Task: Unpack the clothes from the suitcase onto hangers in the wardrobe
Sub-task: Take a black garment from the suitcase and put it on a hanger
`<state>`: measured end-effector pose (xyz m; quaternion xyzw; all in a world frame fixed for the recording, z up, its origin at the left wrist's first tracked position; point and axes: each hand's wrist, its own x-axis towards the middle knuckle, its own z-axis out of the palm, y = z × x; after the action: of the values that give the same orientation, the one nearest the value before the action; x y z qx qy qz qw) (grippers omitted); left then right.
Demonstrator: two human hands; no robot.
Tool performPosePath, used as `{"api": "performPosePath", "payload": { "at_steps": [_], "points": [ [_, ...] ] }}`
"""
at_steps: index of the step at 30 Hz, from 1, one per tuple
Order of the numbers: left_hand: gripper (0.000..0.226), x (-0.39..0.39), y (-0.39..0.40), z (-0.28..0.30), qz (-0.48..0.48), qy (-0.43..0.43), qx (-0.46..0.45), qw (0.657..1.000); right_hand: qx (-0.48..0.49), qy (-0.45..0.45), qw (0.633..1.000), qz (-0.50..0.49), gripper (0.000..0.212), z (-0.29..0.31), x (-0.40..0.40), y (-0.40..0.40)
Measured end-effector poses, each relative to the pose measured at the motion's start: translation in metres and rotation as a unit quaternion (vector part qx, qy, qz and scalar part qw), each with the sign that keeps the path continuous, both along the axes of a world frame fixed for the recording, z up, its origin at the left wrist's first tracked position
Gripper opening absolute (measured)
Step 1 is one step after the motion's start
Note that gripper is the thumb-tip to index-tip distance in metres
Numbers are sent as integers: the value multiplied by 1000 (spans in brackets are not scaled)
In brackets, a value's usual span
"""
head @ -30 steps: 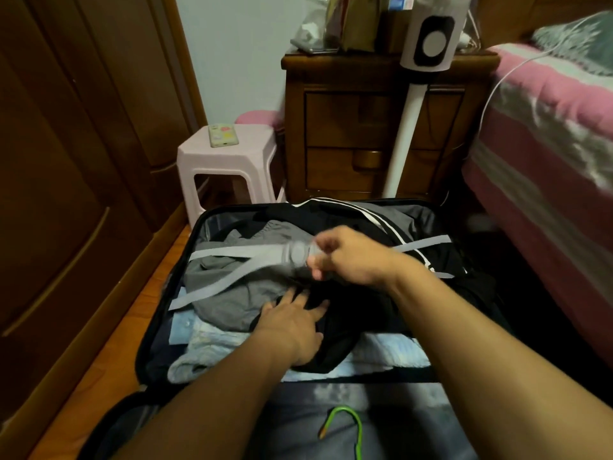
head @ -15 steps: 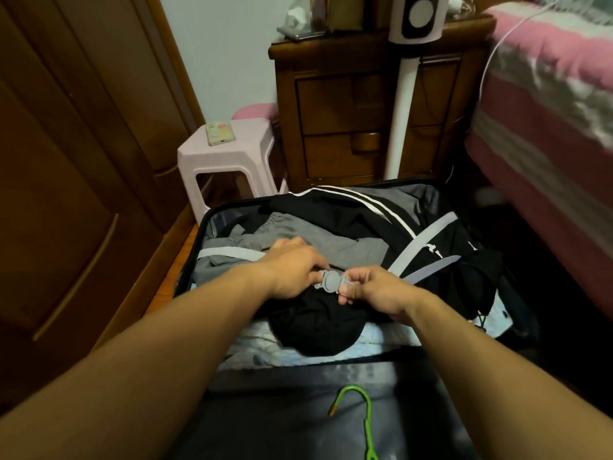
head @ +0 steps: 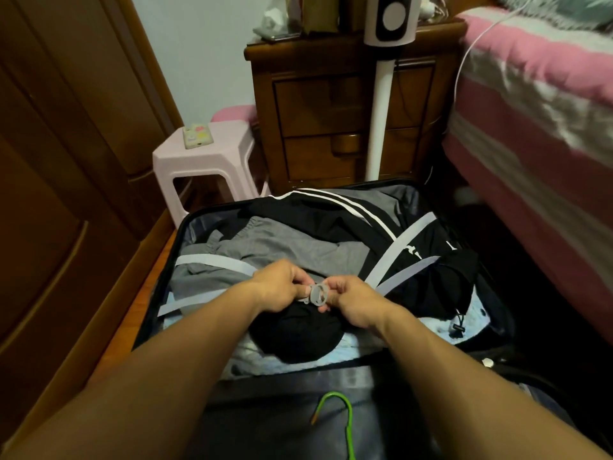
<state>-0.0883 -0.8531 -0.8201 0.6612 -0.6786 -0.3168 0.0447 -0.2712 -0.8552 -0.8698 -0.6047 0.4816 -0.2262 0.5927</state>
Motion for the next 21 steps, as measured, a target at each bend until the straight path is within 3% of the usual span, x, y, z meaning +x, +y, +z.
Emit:
{"api": "performPosePath", "payload": {
  "at_steps": [4, 8, 11, 14, 16, 18, 21],
  "points": [
    [17, -6, 14, -8, 22, -70, -84, 994, -2, 14, 1000, -7, 27, -9, 2, 1],
    [16, 32, 44, 27, 21, -173, -159, 972, -33, 41, 999, -2, 31, -6, 0, 2],
    [20, 90, 75, 55, 10, -378, -44, 925, -87, 141, 986, 19, 25, 7, -1, 7],
    [26, 114, 106, 59, 9, -481, 74, 873, -272, 300, 914, -2, 14, 40, -20, 6],
    [50, 103, 120, 50, 0, -443, 49, 895, -368, 327, 867, -79, 11, 67, -51, 4],
    [68, 84, 129, 40, -2, -345, -10, 939, -412, 402, 803, -153, 13, 81, -97, 4],
    [83, 57, 124, 21, 1, -250, -34, 968, -287, 569, 756, -148, 34, 65, -182, 18]
  ]
}}
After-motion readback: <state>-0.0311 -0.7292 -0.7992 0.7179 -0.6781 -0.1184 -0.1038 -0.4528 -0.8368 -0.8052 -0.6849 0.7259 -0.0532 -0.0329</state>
